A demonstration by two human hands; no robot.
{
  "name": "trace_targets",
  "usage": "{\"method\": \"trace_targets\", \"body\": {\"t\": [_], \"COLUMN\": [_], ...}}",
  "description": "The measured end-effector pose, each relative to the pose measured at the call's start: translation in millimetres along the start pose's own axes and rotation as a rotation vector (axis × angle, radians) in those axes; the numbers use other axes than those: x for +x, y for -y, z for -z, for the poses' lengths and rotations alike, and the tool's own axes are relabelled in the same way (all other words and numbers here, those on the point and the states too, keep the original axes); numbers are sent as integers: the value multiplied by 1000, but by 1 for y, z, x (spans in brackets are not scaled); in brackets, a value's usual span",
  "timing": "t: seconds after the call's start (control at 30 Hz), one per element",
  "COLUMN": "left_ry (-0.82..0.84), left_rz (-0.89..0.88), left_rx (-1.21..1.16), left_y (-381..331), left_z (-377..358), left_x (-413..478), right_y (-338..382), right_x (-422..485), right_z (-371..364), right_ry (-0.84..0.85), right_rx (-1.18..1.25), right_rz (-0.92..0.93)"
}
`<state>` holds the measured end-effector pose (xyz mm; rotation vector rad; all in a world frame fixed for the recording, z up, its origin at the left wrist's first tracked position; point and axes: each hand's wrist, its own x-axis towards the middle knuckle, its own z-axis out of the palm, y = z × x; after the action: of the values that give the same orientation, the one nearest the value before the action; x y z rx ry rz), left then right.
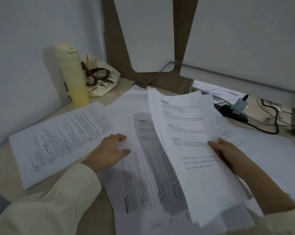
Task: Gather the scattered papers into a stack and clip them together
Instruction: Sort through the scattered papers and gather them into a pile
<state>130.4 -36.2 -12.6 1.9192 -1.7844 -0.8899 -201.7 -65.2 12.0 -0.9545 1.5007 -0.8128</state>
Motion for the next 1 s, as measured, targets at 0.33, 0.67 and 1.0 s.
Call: {"method": "trace_targets", "body": {"t": [0.33,0.67,1.0], "left_ry": [68,11,29], "left_rz": [8,-177,-99], "left_rx": [173,-373,-847], "left_y": [25,28,-11], "left_z": [1,10,38], "left_x": [-2,-7,-22], "right_y": [5,20,43], "right_x": [-1,10,-11], "right_z": [-18,-39,-84], "right_ry": [168,328,147], "right_rx": [-809,-1091,-1089], "right_rz": [193,487,754]}}
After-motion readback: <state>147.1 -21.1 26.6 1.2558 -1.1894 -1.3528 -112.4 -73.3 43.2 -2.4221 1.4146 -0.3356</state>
